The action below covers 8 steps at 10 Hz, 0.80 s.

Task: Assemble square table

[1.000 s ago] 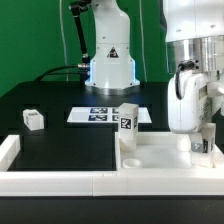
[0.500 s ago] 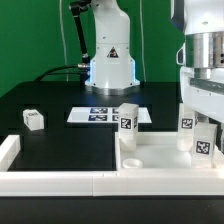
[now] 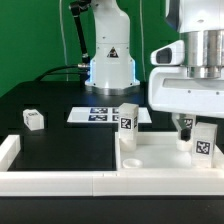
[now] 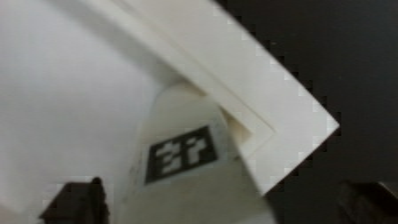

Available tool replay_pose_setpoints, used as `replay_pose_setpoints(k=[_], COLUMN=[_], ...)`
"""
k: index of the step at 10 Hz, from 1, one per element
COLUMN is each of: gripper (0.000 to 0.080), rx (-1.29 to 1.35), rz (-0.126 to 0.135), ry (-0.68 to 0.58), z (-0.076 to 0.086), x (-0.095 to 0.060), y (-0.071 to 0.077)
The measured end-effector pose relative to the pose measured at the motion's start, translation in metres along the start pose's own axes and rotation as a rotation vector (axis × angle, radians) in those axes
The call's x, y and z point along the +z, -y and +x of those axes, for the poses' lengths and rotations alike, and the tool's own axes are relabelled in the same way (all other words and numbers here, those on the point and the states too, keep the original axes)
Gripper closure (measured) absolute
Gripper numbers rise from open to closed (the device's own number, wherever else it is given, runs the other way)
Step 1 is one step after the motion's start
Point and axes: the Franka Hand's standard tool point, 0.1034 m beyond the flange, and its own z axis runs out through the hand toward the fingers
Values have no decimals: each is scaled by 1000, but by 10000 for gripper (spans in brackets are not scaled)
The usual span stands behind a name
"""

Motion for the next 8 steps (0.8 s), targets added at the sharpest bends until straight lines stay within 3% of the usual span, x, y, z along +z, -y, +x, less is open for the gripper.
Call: replay_pose_setpoints(k=[2,3,4,5,6,8], gripper=[180,328,328,466,511,511], rx=[39,40,48,148,182,328], rz=[-1,-2,-1,-10,-13,-15], ry=[1,1,1,6,9,11], z=[-2,-2,-2,-2,-3,-2], x=[1,1,1,2,2,2], y=[1,0,0,-3,-4,-5])
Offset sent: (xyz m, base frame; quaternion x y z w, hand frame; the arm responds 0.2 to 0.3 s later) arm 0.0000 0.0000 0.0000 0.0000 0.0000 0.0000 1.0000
